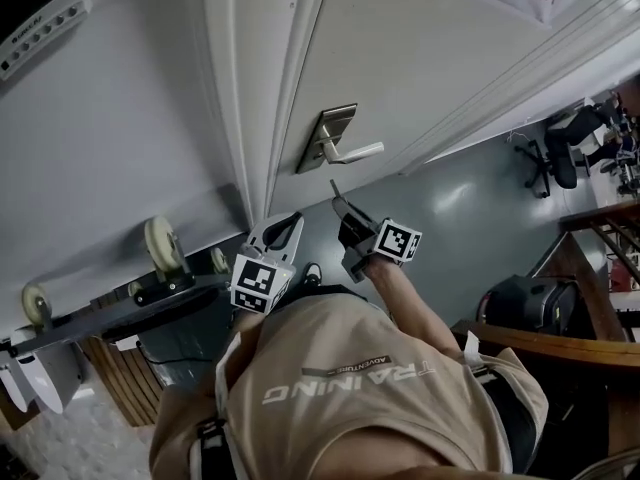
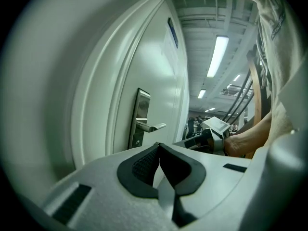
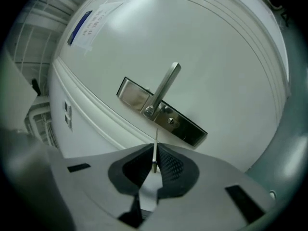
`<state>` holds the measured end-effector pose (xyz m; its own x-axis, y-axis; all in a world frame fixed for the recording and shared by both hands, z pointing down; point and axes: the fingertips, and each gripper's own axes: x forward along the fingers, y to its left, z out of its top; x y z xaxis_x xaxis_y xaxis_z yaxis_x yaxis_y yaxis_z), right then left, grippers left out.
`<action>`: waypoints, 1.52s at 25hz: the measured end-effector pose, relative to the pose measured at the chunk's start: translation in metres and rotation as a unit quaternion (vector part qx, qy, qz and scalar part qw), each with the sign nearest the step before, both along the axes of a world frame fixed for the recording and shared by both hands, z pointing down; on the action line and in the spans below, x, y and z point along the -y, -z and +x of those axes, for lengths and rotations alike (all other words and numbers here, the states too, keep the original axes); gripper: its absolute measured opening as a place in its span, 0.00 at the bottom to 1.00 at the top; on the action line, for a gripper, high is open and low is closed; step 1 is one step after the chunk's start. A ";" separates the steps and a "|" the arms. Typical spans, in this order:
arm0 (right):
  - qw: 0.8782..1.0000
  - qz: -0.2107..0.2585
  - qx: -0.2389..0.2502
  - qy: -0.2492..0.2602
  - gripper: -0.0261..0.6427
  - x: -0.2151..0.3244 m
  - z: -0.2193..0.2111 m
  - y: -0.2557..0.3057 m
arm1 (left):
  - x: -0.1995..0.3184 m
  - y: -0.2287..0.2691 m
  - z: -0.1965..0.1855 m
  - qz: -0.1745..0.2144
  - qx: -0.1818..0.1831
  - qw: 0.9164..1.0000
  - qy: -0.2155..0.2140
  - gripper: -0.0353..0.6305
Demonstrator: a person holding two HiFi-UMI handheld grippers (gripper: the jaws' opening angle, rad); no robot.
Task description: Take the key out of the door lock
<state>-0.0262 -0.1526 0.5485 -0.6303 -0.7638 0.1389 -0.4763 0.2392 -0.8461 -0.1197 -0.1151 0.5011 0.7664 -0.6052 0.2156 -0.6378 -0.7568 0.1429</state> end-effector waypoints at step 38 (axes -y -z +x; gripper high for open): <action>0.883 0.305 -0.241 0.263 0.07 -0.042 0.076 0.034 | -0.028 0.002 0.102 -0.056 0.045 0.981 0.179 0.07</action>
